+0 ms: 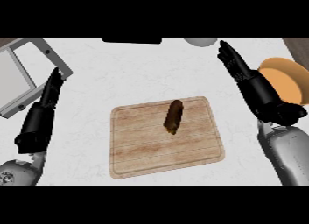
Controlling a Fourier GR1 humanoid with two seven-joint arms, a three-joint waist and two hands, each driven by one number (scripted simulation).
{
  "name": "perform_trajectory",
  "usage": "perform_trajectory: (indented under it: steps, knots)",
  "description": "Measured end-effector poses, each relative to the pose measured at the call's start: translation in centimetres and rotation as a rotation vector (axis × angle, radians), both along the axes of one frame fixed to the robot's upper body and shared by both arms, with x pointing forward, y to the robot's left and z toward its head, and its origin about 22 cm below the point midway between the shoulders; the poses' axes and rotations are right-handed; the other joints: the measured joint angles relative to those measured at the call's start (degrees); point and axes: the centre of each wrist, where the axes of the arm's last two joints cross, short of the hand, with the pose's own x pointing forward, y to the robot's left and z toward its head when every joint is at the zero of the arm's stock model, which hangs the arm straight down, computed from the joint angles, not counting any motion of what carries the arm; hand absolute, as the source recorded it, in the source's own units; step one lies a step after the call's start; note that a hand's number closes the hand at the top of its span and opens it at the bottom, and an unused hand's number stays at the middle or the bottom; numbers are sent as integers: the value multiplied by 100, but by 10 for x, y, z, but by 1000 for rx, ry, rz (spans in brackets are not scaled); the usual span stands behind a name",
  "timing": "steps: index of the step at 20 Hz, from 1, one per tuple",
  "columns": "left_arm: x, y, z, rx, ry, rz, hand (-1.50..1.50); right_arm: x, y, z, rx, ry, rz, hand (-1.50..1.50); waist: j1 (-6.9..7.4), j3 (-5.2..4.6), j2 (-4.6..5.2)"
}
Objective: Pick the sweet potato from the cutting board and place it in the pot
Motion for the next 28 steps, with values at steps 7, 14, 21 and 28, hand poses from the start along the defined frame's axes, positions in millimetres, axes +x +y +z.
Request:
perform_trajectory:
  steps: [7,14,21,28]
  knots:
    - [-16,-10,-37,-81,255,-84,0,-1,12,-41,-366,221,-288,150,-134,9,176]
    - [-31,-23,-65,-161,472,-158,0,1,43,-32,-541,-155,-622,-150,-265,66,98]
    - [-26,-25,-66,-190,541,-209,0,-8,142,-40,-633,-171,-740,-150,-140,98,87]
    - [-15,-29,-65,-199,558,-254,0,-2,189,-10,-762,41,-865,-150,46,123,118]
